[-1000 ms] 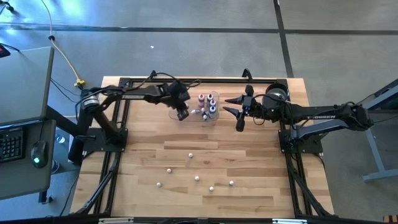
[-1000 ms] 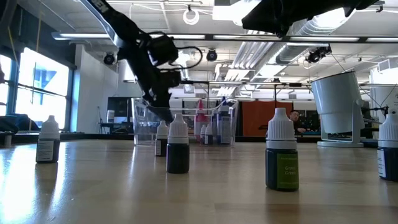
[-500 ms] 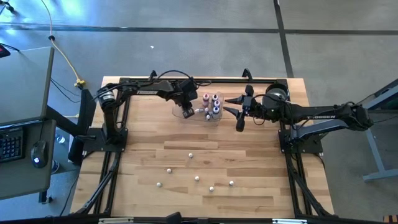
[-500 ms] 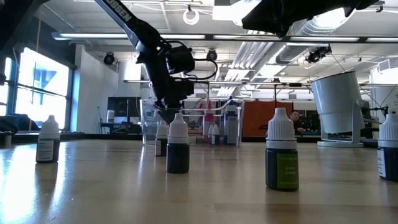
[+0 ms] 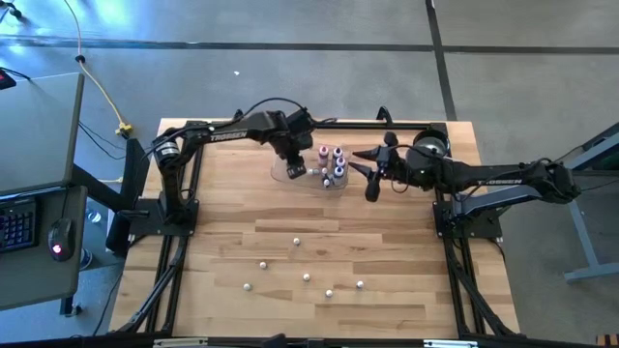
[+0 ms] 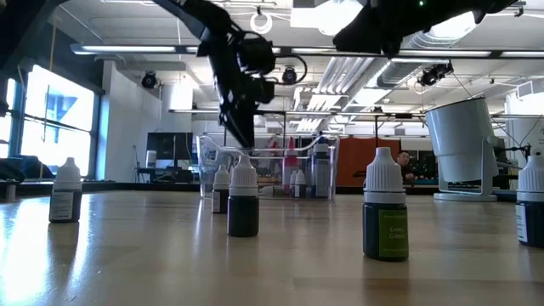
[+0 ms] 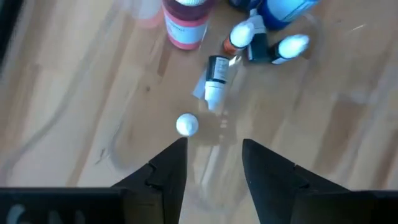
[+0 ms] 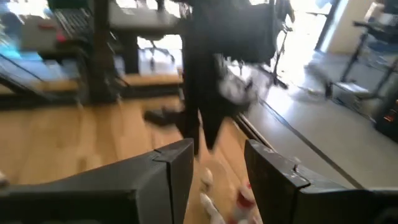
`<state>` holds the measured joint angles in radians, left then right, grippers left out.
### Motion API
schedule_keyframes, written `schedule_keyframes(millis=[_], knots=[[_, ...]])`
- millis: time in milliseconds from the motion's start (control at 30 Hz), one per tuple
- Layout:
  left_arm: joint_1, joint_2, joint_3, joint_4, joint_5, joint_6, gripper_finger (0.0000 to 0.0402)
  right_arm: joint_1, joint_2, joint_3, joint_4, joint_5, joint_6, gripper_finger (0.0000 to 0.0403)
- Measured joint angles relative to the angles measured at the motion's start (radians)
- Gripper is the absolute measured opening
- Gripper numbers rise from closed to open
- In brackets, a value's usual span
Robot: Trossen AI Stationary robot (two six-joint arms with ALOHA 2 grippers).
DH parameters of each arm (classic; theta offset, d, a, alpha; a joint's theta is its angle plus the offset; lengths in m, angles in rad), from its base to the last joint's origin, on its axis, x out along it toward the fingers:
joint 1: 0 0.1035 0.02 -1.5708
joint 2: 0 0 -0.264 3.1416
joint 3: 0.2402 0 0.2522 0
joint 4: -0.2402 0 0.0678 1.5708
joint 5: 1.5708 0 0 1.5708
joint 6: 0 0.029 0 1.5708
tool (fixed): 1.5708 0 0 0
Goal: Pick & Place food coloring
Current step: Put the small black food coloring bottle into the transparent bin
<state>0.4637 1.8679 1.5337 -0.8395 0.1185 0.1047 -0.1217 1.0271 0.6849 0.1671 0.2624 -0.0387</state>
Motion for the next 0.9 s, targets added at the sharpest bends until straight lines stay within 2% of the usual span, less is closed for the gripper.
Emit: schedule_keyframes(millis=[100,200,300,400,500,667,733,900], knots=[[0.001,0.000,0.107,-0.151,-0.004,0.000,0.0152,0.000,0.000,0.000,-0.068,0.020,-0.051,0.0138],[0.001,0.000,0.216,-0.309,-0.038,-0.026,0.0152,0.000,0.011,0.000,-0.101,-0.016,-0.073,0.0138],[-0.004,-0.007,0.313,-0.474,-0.055,-0.078,0.0152,0.000,0.041,0.000,-0.083,-0.153,-0.072,0.0138],[-0.023,-0.057,0.355,-0.561,-0.069,-0.100,0.0152,0.001,0.103,0.000,-0.012,-0.310,-0.065,0.0138],[-0.063,-0.139,0.354,-0.619,-0.085,-0.109,0.0152,0.001,0.214,0.001,0.093,-0.377,-0.070,0.0138],[-0.166,-0.315,0.306,-0.607,-0.234,-0.137,0.0152,0.003,0.434,0.025,0.317,-0.475,-0.072,0.0138],[-0.215,-0.388,0.260,-0.582,-0.293,-0.152,0.0152,0.020,0.515,0.062,0.336,-0.519,-0.072,0.0138],[-0.317,-0.581,0.091,-0.520,-0.444,-0.243,0.0152,0.089,0.713,0.181,0.327,-0.542,-0.076,0.0138]])
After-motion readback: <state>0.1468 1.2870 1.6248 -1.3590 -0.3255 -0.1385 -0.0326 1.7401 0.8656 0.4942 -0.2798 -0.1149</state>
